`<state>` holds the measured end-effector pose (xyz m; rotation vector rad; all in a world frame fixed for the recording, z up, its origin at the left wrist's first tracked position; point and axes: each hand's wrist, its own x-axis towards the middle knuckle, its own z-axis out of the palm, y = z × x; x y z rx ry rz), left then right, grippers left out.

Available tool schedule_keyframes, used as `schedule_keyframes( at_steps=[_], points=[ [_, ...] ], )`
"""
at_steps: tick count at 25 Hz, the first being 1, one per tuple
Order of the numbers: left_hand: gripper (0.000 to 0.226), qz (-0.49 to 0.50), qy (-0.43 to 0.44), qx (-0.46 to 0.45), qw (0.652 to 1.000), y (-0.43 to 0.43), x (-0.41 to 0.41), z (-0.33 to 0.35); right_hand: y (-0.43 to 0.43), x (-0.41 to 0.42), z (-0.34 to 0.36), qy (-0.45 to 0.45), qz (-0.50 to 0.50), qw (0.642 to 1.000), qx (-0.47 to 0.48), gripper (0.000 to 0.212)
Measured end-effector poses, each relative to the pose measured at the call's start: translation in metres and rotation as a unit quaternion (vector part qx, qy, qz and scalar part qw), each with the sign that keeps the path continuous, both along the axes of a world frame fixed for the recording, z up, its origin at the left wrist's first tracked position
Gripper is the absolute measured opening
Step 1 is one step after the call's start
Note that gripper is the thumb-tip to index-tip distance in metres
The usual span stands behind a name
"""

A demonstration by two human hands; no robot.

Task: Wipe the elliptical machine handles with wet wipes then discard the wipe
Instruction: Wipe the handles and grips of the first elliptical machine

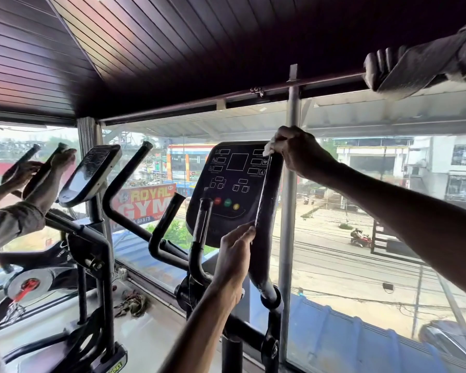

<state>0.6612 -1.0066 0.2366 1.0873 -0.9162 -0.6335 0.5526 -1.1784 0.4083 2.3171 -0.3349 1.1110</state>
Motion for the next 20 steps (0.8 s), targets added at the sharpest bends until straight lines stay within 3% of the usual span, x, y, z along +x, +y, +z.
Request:
schedule_keyframes(
  at_steps=[5, 9, 13, 16, 20],
  points=[
    [0.029, -0.004, 0.003, 0.007, 1.0, -0.001, 0.003, -0.002, 0.02, -0.01, -0.034, 0.084, 0.062, 0.995, 0.005, 0.023],
    [0.029, -0.01, 0.007, 0.012, 1.0, 0.0, 0.004, -0.005, 0.028, -0.004, -0.046, 0.01, 0.031, 0.999, -0.018, 0.027],
    [0.029, -0.019, 0.004, 0.004, 1.0, -0.002, 0.006, -0.012, 0.025, -0.006, -0.059, 0.082, 0.05, 0.994, -0.056, 0.032],
    [0.029, -0.019, -0.001, 0.004, 1.0, -0.004, 0.007, -0.015, 0.024, -0.007, -0.049, 0.039, 0.023, 0.999, -0.03, 0.039],
    [0.033, -0.026, 0.006, 0.001, 1.0, 0.0, 0.009, -0.019, 0.031, -0.008, -0.049, 0.093, 0.026, 0.994, -0.042, 0.037]
  ],
)
